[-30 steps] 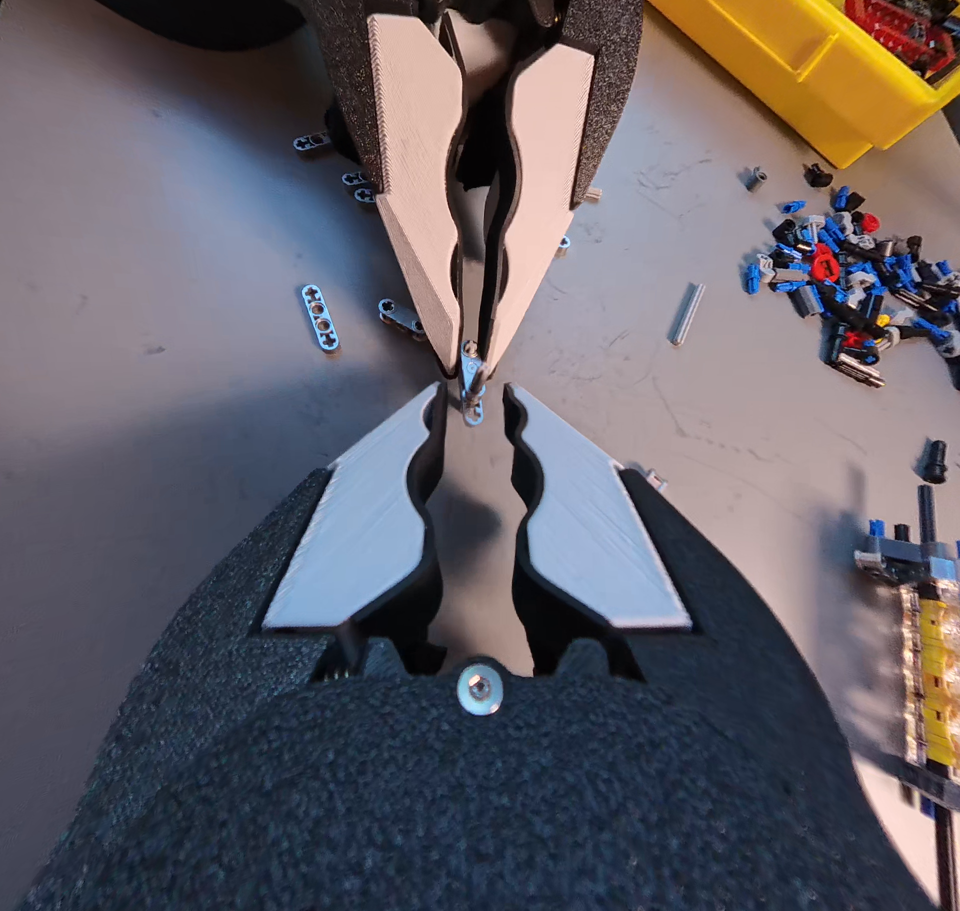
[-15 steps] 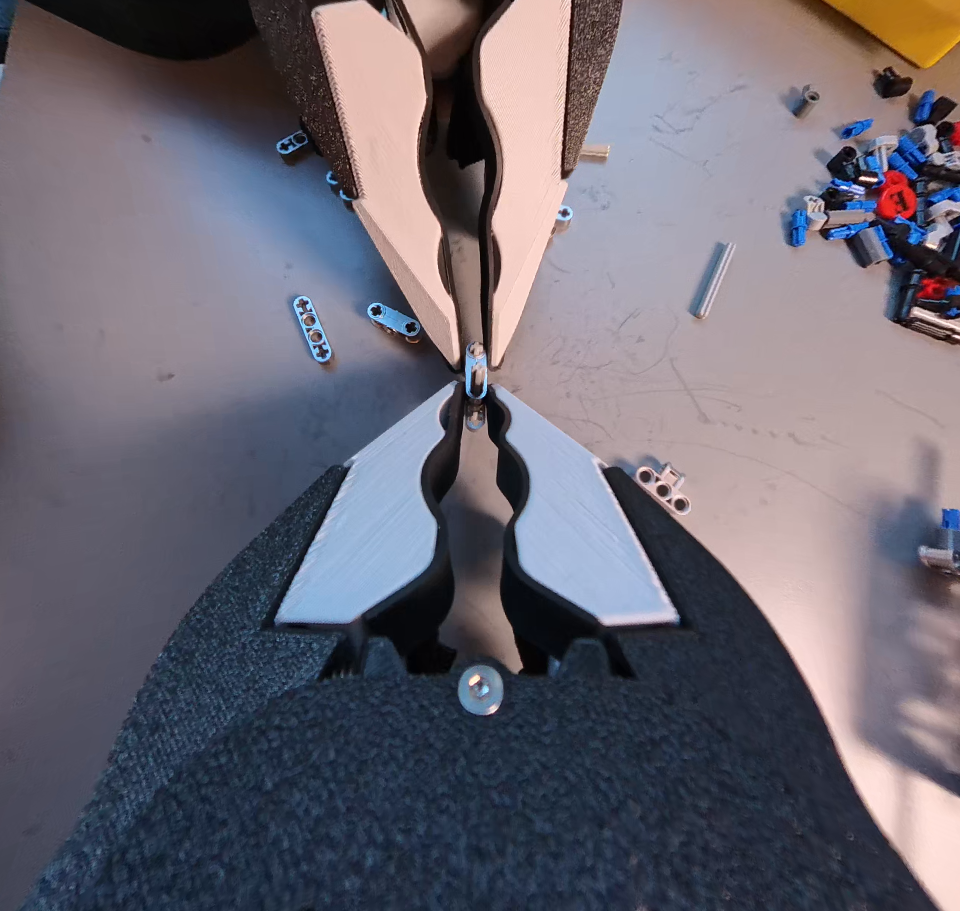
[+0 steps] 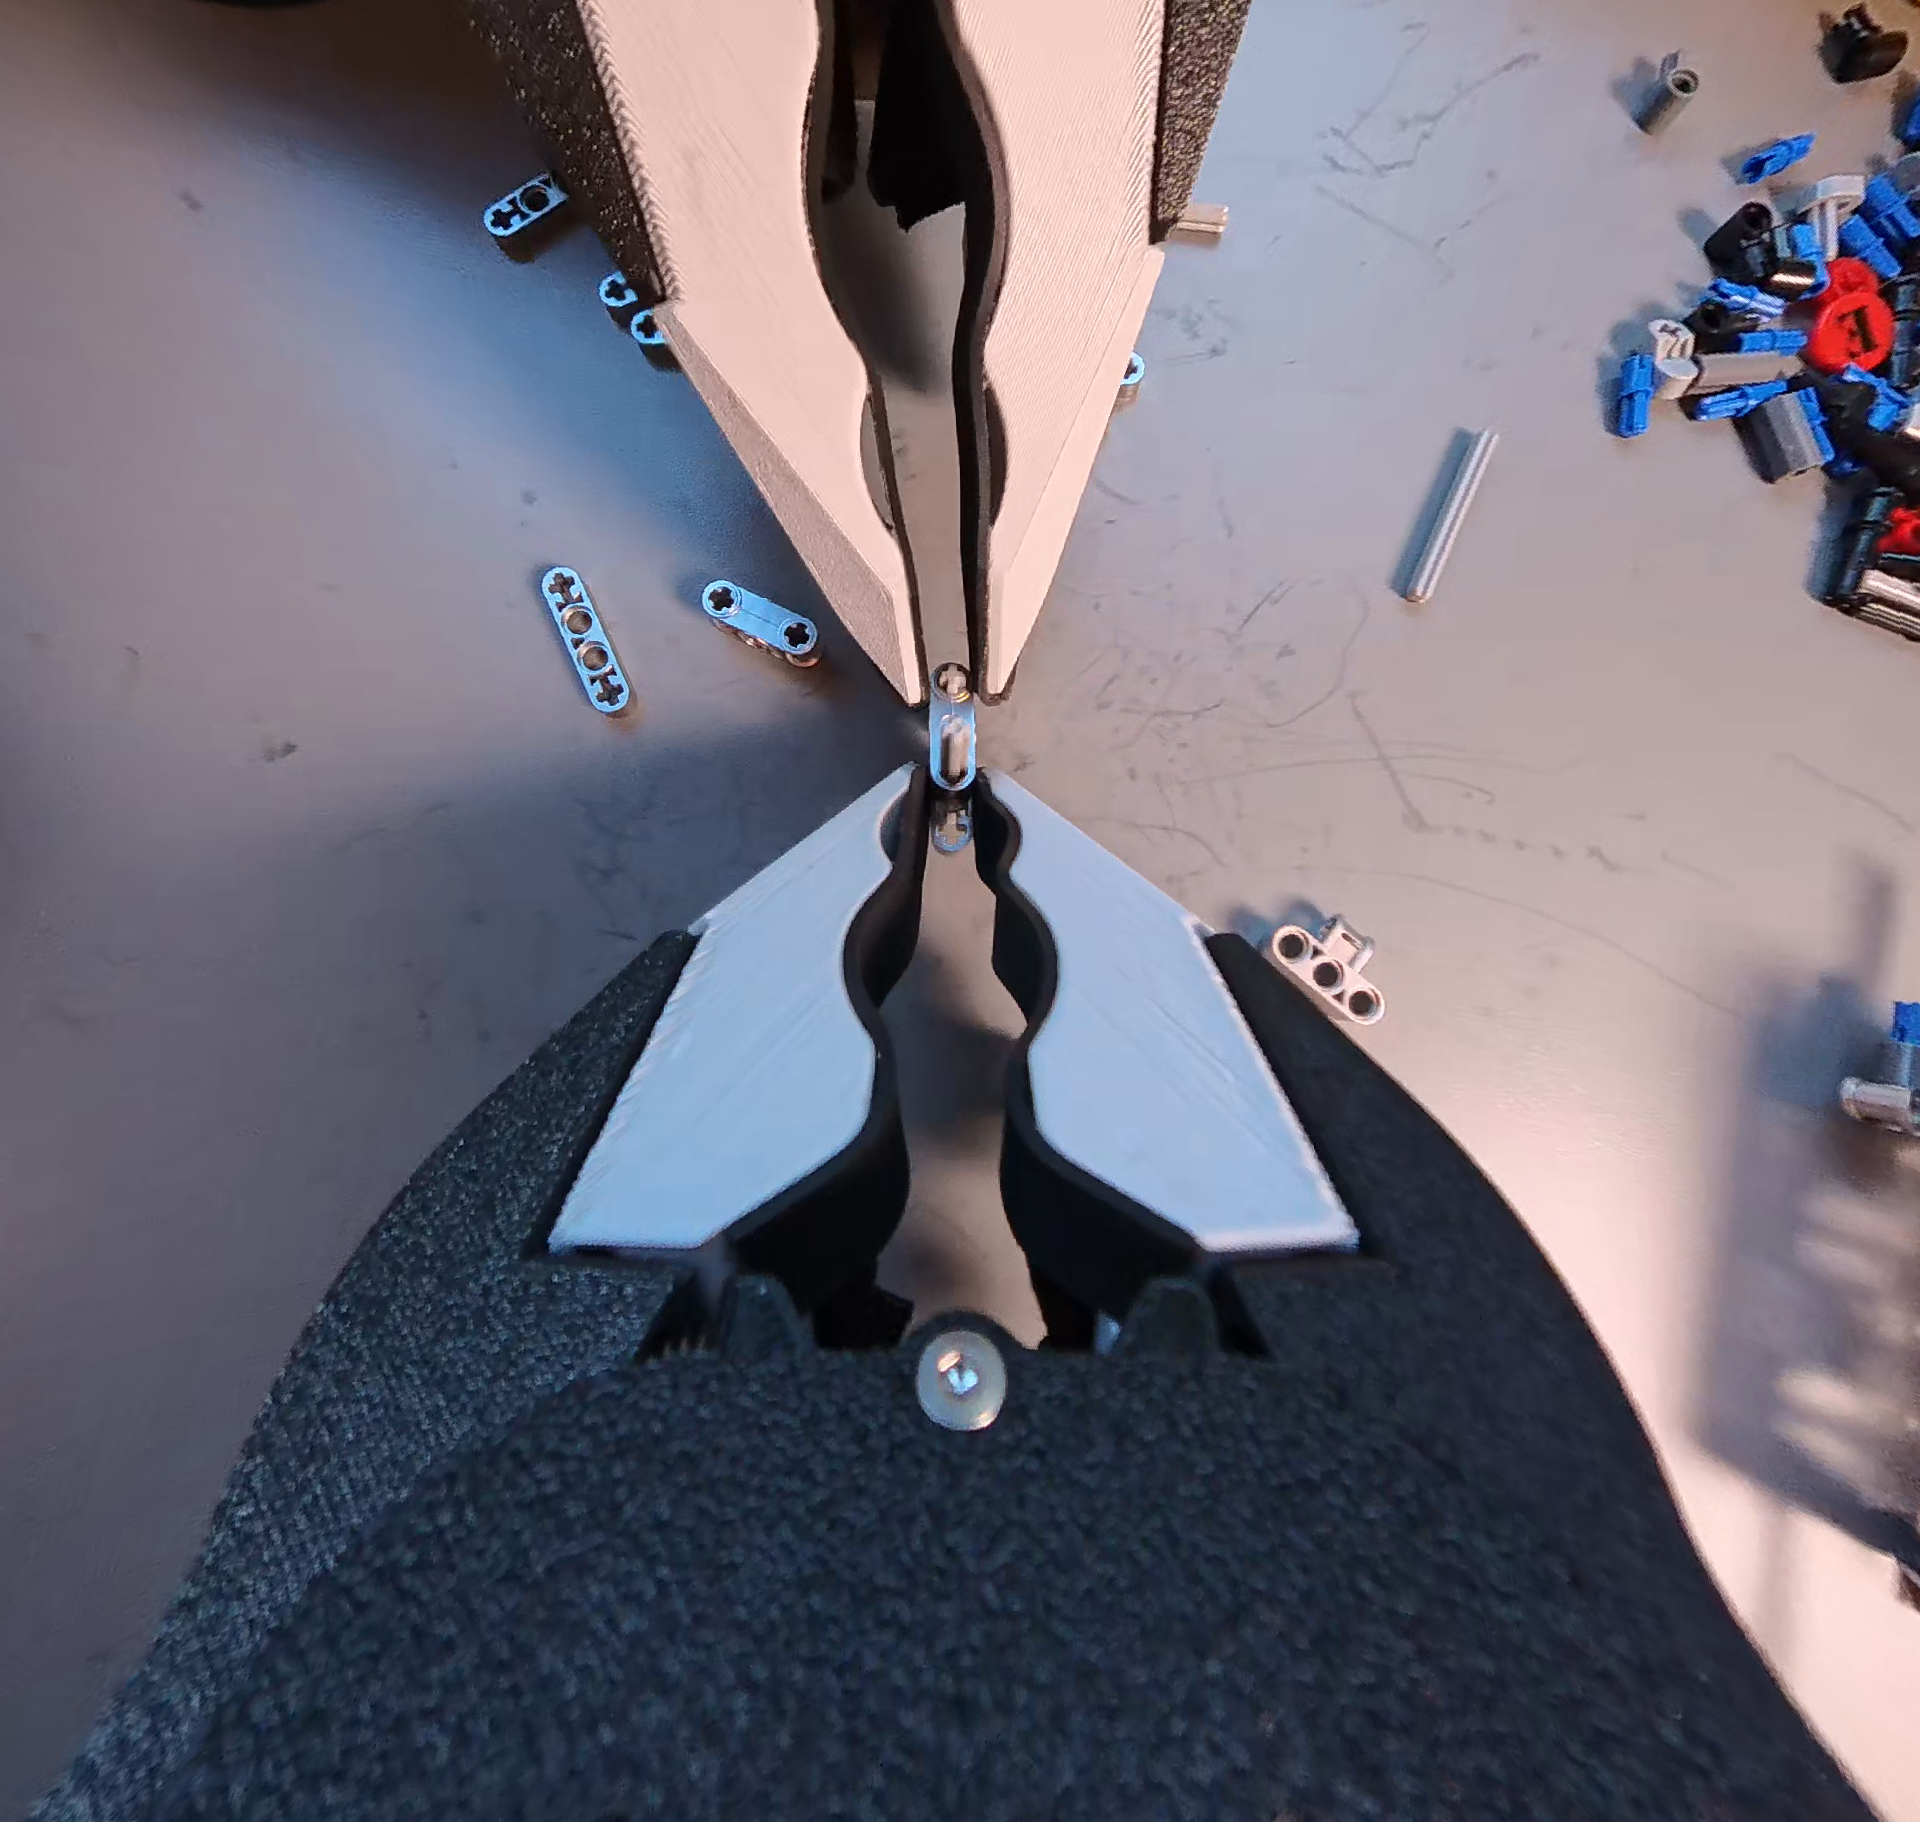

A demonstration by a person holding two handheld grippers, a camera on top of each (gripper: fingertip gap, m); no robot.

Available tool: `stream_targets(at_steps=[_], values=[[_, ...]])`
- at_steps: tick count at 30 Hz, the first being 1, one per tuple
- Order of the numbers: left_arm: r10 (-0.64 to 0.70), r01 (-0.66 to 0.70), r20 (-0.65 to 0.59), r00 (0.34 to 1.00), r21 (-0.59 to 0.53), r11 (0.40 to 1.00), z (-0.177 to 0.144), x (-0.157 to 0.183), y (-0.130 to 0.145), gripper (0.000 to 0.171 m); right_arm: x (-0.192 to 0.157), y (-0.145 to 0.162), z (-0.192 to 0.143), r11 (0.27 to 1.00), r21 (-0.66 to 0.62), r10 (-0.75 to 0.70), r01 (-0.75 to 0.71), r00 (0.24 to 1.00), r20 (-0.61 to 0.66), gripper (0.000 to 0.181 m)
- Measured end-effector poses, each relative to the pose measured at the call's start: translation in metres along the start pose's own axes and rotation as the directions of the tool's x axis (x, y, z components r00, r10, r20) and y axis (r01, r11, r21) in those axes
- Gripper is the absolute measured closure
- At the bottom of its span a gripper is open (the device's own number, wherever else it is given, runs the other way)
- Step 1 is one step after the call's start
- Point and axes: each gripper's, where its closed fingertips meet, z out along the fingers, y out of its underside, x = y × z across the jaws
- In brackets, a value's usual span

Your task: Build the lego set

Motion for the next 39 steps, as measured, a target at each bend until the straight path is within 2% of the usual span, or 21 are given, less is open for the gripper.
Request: stream_targets(at_steps=[3, 9, 24, 39], values=[[-0.012, 0.012, -0.004, 1.0, 0.001, 1.0, -0.0005, -0.0015, 0.0004, 0.166, 0.0003, -0.0051, -0.0024, 0.999, 0.038, -0.022, 0.022, 1.0, -0.014, 0.168], [-0.021, 0.021, -0.021, 1.0, -0.001, 1.0, 0.0011, 0.0008, -0.0004, 0.166, 0.0012, -0.0075, -0.0027, 0.997, 0.049, -0.059, 0.061, 0.998, -0.035, 0.176], [-0.081, 0.081, -0.069, 0.994, -0.001, 0.997, 0.0042, 0.0004, -0.0017, 0.166, 0.0011, -0.0052, 0.0013, 1.0, 0.014, 0.021, -0.021, 1.0, 0.014, 0.176], [-0.061, 0.062, -0.069, 0.996, 0.01, 0.998, 0.0045, -0.0003, -0.0008, 0.166, 0.0013, -0.0052, 0.0016, 0.999, -0.003, 0.042, -0.042, 0.999, 0.024, 0.176]])
